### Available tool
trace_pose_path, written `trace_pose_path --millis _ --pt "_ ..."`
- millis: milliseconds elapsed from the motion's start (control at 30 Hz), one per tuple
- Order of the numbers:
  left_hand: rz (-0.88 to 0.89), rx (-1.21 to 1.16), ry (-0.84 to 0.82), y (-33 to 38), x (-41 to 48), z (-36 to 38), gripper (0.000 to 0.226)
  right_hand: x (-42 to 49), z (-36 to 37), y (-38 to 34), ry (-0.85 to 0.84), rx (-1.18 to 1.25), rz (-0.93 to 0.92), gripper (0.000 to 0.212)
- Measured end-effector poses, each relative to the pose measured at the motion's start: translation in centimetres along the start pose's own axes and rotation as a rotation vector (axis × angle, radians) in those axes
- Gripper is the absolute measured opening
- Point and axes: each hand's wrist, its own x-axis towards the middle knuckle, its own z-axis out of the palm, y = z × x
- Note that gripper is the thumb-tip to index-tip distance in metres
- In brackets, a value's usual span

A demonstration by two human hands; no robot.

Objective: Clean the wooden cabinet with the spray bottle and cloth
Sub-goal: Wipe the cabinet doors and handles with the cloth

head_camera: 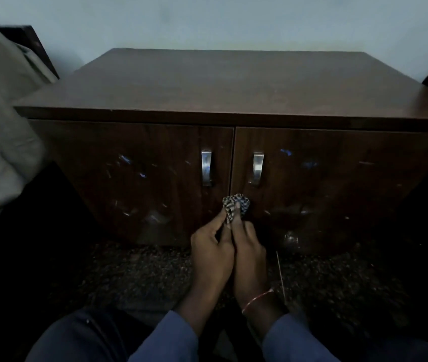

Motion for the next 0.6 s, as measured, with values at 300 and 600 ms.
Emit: trace_pose_path --millis 300,600 --pt "0.253 -0.096 0.14 6.1 2.0 -0.3 0.038 3.7 -2.2 -4.8 0.232 -0.116 -0.201 0.051" --pt "-0.07 0.212 0.012 -6.0 -0.5 3.2 0.03 -1.2 1.0 5.2 -0.125 -0.009 0.355 0.023"
